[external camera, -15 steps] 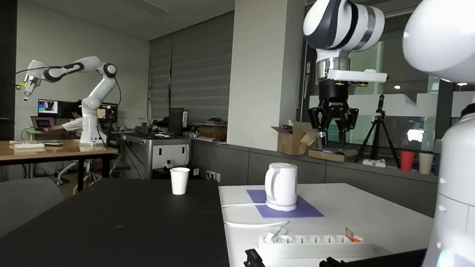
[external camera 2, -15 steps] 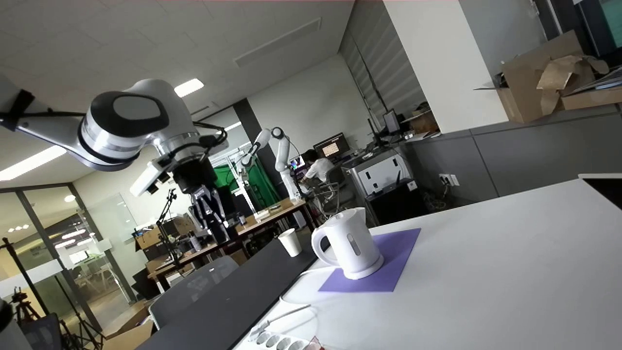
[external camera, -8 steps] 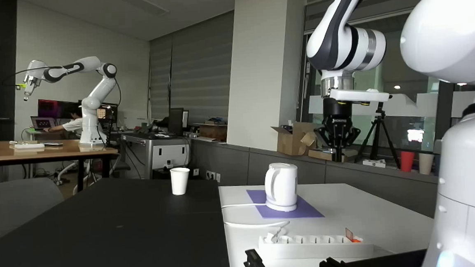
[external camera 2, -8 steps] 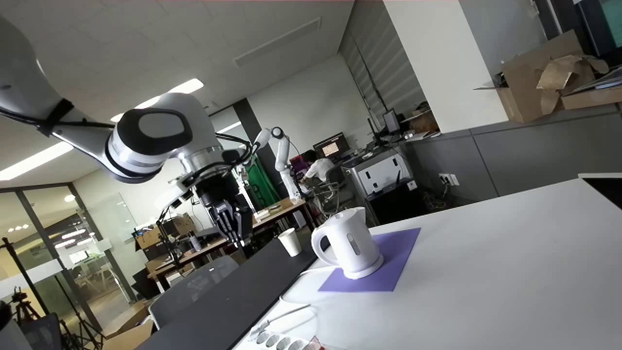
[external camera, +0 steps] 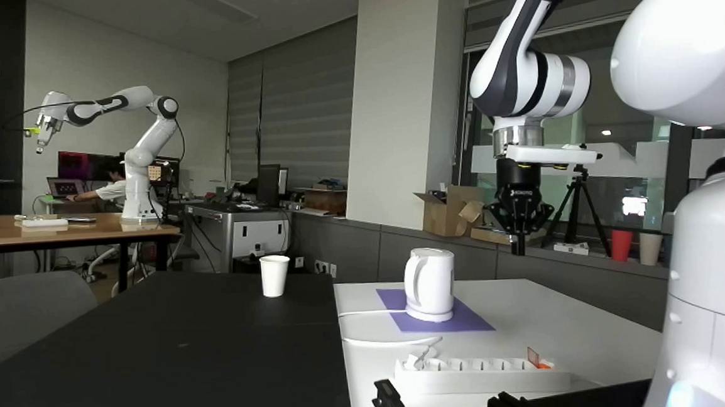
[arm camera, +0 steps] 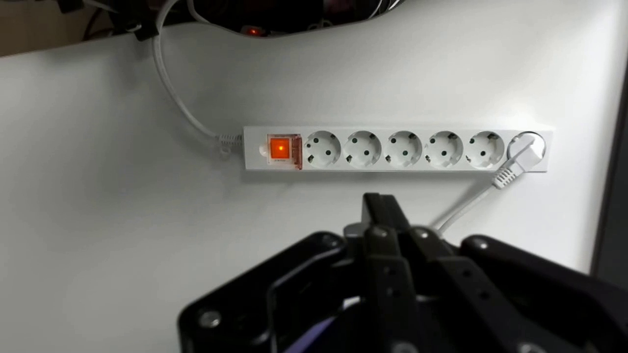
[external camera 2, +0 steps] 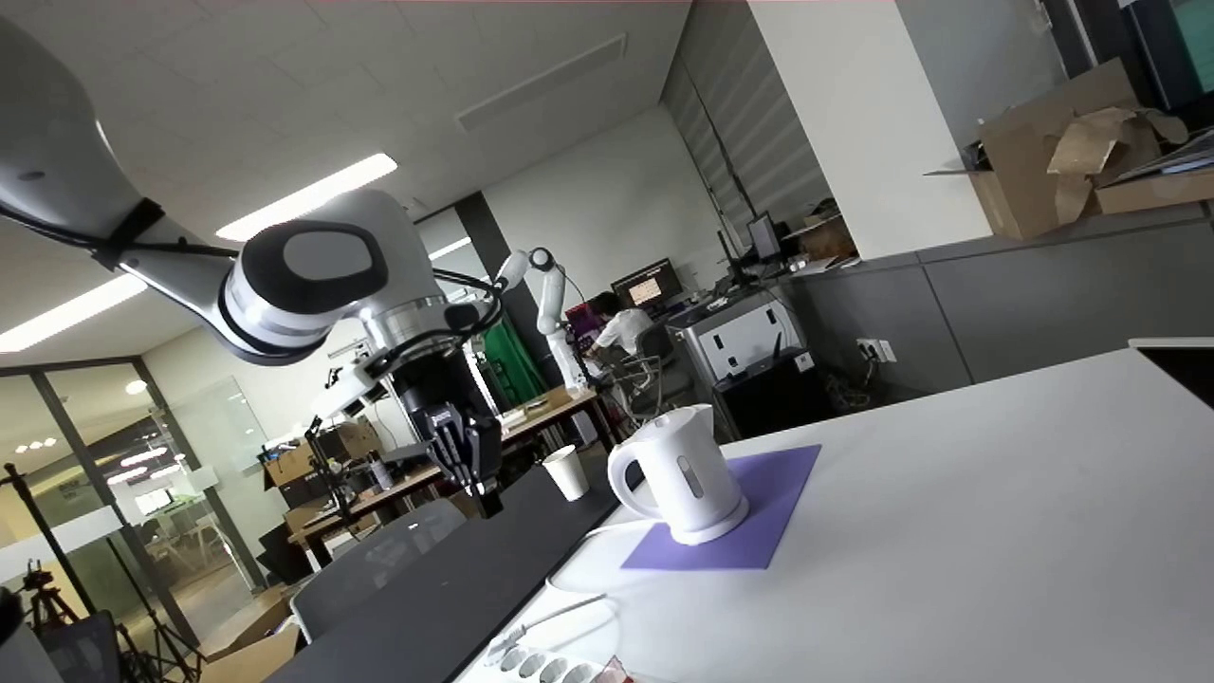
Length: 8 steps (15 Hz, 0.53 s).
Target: Turn off the switch on the adapter
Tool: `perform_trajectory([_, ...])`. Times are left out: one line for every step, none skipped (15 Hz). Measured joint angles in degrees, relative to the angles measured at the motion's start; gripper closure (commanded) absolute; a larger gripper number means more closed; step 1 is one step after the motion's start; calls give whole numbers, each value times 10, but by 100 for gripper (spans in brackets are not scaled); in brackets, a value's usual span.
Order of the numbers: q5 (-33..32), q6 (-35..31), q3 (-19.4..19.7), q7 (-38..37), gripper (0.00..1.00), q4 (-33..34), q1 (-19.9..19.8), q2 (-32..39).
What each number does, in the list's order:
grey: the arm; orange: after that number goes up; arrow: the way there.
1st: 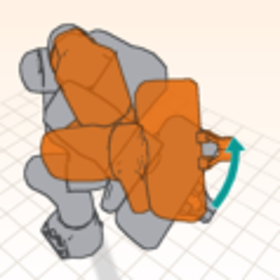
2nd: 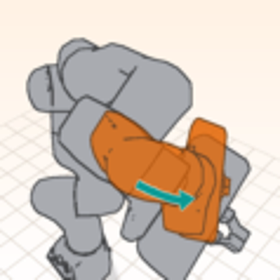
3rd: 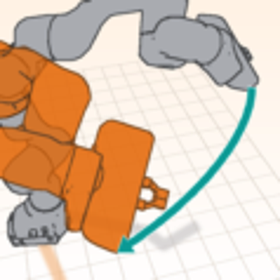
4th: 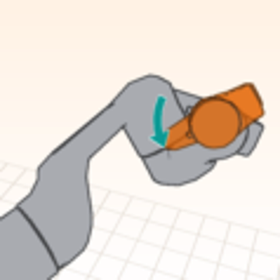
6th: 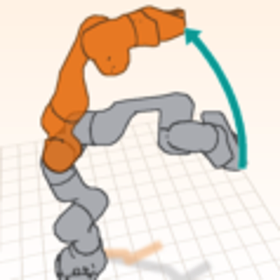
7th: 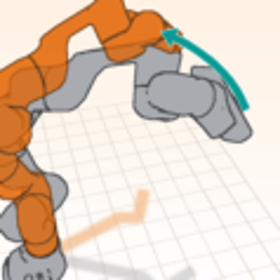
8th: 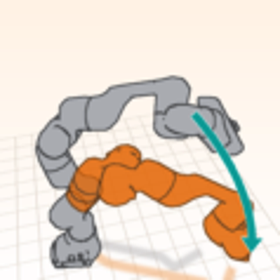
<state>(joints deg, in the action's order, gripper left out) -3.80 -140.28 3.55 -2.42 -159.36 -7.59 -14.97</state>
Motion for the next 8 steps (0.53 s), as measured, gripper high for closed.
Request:
perform_trajectory([0,0,0,0,99,0,0,1])
perform_trajectory([0,0,0,0,99,0,0,2])
perform_trajectory([0,0,0,0,99,0,0,3])
perform_trajectory([0,0,0,0,99,0,0,3])
perform_trajectory([0,0,0,0,99,0,0,3])
perform_trajectory([0,0,0,0,99,0,0,3])
perform_trajectory([0,0,0,0,99,0,0,3])
perform_trajectory([0,0,0,0,99,1,0,3])
